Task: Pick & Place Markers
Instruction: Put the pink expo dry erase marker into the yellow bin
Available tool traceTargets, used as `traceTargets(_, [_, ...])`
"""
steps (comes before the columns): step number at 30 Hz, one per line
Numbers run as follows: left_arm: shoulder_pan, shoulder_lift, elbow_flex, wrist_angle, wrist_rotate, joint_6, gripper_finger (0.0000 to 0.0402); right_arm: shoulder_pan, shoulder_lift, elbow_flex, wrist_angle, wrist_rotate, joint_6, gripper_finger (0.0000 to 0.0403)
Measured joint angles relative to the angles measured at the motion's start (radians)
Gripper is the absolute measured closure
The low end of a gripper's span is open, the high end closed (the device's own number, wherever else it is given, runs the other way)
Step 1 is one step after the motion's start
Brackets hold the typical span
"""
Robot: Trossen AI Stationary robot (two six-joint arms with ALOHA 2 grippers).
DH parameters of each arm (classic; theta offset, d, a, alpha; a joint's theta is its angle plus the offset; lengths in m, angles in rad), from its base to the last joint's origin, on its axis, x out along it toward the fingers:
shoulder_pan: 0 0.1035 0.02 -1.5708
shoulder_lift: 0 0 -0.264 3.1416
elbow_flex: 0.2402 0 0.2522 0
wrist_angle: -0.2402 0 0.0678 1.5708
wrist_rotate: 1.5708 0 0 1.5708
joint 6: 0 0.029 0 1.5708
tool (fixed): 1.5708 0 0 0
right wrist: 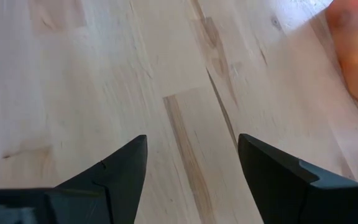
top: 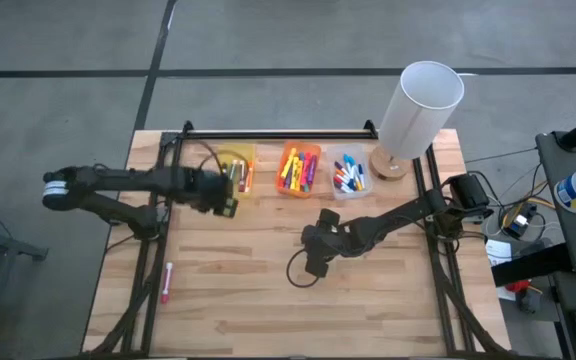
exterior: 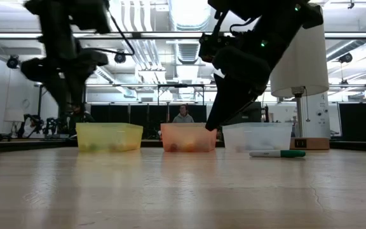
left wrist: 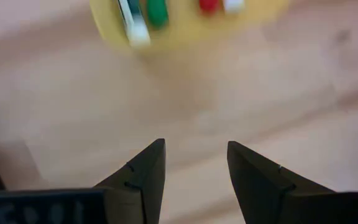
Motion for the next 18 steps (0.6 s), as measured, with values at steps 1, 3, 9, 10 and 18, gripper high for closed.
traceTargets(1, [-0.047, -0.003, -0.012, 0.002, 0.000, -0.050, 0.0236, 0.000, 0.000, -0.003, 0.003, 0.000, 0.000, 0.0156])
traceTargets(3, [-0.143, 0.000, -0.031, 0.018, 0.000, -0.139, 0.0236, 0.000, 0.000, -0.007, 0.012, 0.000, 0.000, 0.0158])
traceTargets(9, [-0.382, 0.054, -0.042, 0.024, 0.014, -0.386, 0.0236, 0.000, 0.000, -0.008, 0.019, 0.001, 0.000, 0.0159])
traceTargets(10, [-0.412, 0.064, -0.042, 0.023, 0.022, -0.419, 0.0236, 0.000, 0.000, -0.008, 0.020, 0.001, 0.000, 0.0159])
traceTargets(18, [-0.604, 0.148, -0.042, 0.007, 0.227, -0.610, 0.0236, 0.000, 0.000, -0.008, 0.021, 0.001, 0.000, 0.0159])
